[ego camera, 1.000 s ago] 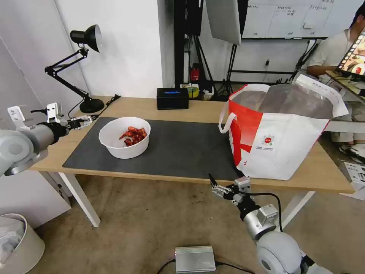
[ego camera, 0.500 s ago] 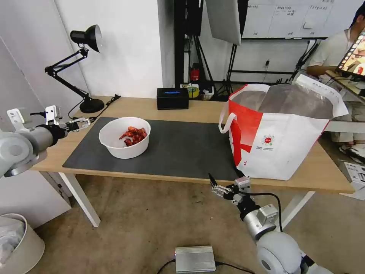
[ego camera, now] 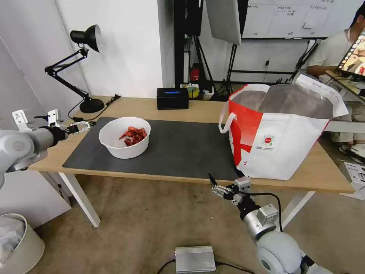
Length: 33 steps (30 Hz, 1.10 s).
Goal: Pick up the trash from the table and place it into the takeout bag.
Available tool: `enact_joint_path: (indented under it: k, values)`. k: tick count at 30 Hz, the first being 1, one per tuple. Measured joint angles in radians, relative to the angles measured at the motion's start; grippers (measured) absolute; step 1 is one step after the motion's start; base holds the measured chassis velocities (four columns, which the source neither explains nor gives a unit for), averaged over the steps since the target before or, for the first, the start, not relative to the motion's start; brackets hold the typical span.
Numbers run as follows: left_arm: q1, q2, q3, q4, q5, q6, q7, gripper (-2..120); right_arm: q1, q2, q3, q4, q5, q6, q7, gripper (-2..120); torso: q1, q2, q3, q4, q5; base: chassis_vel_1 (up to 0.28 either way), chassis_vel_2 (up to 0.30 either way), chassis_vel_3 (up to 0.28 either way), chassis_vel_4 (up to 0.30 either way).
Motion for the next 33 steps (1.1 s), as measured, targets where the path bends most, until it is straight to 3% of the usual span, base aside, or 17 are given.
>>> enact_joint_path:
  k: [15, 33]
  values:
    - [-0.140, -0.062, 0.154, 0.068, 0.044, 0.074, 0.003, 100, 0.000, 0.000, 0.000, 0.000, 0.000, 0.000, 0.000, 100, 0.000, 0.000, 0.000, -0.0001, 0.0000, 0.000, 0.000, 0.000, 0.000]
    - [-0.181, -0.085, 0.215, 0.103, 0.052, 0.113, 0.004, 100, 0.000, 0.000, 0.000, 0.000, 0.000, 0.000, 0.000, 100, 0.000, 0.000, 0.000, 0.0000, 0.0000, 0.000, 0.000, 0.000, 0.000]
